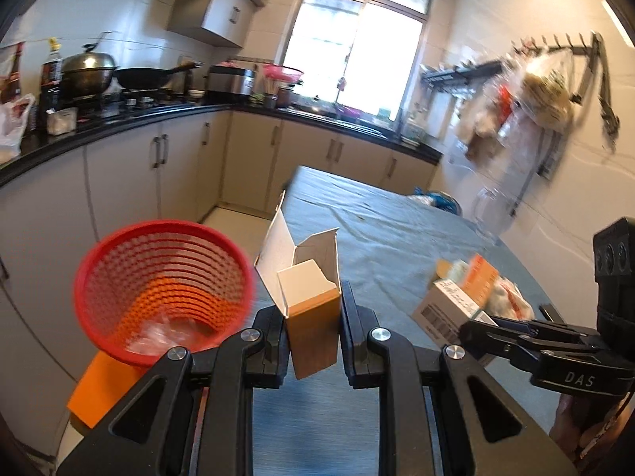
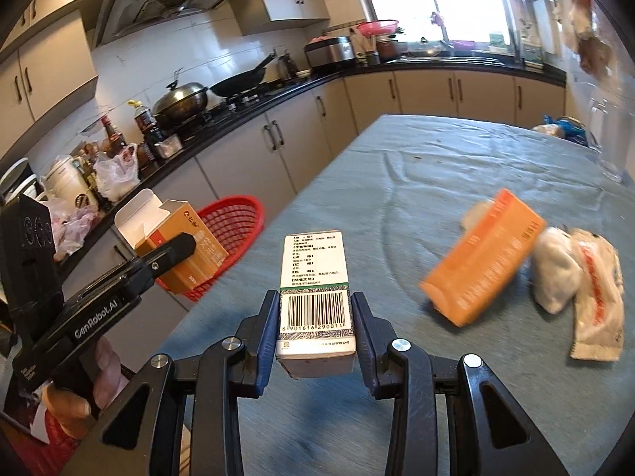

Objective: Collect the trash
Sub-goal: 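Carry the orange box with the left tool while the right tool carries the barcode box toward the basket, then open the left tool over the basket while the right tool releases the barcode box into it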

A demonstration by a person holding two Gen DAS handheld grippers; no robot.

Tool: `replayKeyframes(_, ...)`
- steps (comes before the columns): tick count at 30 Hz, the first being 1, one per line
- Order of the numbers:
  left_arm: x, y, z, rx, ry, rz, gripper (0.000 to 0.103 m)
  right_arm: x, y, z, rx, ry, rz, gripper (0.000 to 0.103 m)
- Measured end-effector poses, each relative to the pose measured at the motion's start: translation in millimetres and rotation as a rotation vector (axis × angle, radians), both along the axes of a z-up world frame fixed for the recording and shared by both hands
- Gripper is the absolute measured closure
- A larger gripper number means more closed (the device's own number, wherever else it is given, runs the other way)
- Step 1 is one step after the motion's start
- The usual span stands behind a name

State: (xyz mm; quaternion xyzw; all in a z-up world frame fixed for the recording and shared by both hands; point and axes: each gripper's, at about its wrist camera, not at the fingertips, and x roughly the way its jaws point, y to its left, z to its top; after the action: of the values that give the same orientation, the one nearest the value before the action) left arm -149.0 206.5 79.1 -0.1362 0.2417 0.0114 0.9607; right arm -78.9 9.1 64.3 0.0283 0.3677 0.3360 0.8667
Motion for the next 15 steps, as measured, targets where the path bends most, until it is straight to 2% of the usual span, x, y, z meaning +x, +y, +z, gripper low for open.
replayKeyframes(8, -9, 68, 3, -0.004, -0.004, 0.122, 0.083, 15, 47, 4, 0.035, 0.042, 0.083, 0.065)
replayKeyframes(15, -4, 106, -10, -0.039, 0.037, 0.169, 0.083, 29, 89, 2, 0.065, 0.098, 0.135, 0.064)
